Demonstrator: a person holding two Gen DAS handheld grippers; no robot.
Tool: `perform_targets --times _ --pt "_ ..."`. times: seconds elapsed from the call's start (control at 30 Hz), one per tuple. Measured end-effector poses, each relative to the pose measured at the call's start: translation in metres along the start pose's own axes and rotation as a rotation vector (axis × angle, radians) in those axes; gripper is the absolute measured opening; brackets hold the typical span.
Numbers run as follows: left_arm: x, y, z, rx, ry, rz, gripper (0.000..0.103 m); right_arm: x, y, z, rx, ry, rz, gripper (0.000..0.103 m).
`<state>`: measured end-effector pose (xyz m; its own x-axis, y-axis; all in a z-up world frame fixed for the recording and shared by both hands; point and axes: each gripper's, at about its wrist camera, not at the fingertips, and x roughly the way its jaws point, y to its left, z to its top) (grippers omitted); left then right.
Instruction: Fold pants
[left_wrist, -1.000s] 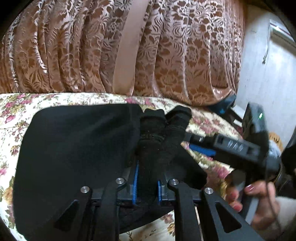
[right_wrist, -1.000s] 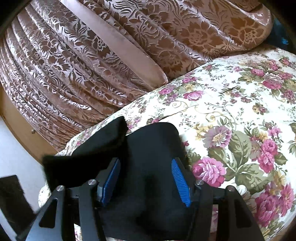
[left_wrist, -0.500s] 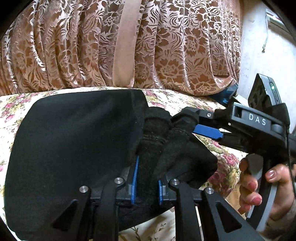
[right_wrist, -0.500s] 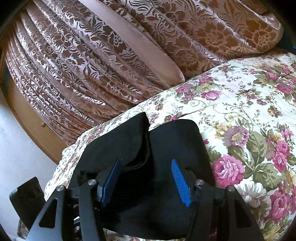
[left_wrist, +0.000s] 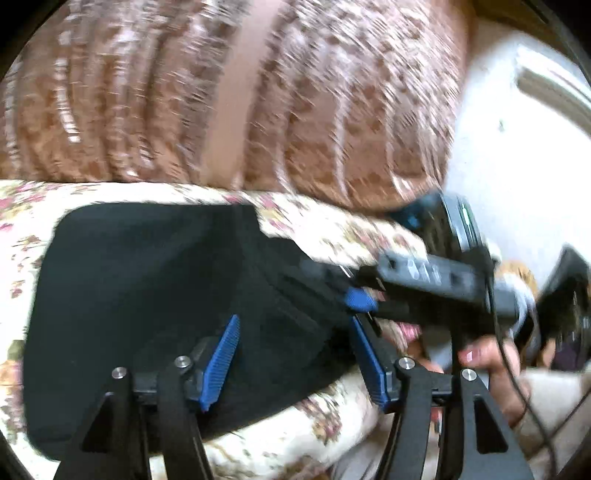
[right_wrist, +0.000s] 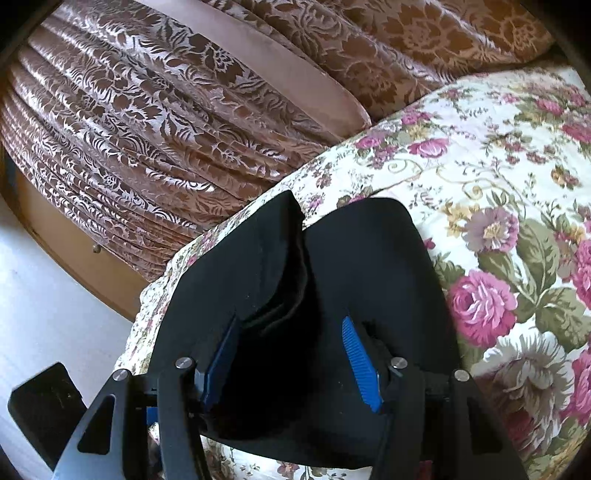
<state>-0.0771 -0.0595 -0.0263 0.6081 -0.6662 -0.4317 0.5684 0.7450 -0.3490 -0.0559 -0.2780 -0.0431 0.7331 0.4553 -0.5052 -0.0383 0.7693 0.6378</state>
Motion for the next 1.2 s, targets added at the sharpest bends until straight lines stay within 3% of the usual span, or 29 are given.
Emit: perform_targets --times 0.07,0.17,0.3,0.4,0.6,0.83,0.97,1.2 --pt "-0.01 0.017 0.01 -0.064 -0.037 0.077 0.069 0.0 -0.001 0.001 0.007 0.002 0.001 0.059" --pt "-0.02 0.052 0.025 -0.163 -0.041 0.262 0.071 -0.001 -0.001 0.003 0.003 0.007 -0.003 0.059" --pt "-0.018 0.088 0.026 -0.233 0.01 0.404 0.072 0.002 -0.001 0.002 0.0 0.018 -0.009 0.059" --pt "-0.007 0.101 0.015 -0.23 0.087 0.487 0.082 0.003 0.001 0.003 -0.012 0.022 -0.018 0.059" --pt "-0.009 0.131 -0.006 -0.453 0.085 0.394 0.094 -0.003 0.0 0.014 0.005 -0.005 -0.03 0.059" --pt "-0.012 0.126 -0.006 -0.426 0.076 0.399 0.094 0.022 -0.007 0.017 0.072 0.103 -0.016 0.062" --pt "-0.01 0.131 -0.008 -0.442 0.074 0.39 0.095 0.027 0.002 0.016 0.028 0.113 -0.024 0.071" --pt "-0.009 0.131 -0.006 -0.433 0.069 0.401 0.095 0.045 0.021 0.014 -0.091 0.188 -0.046 0.071"
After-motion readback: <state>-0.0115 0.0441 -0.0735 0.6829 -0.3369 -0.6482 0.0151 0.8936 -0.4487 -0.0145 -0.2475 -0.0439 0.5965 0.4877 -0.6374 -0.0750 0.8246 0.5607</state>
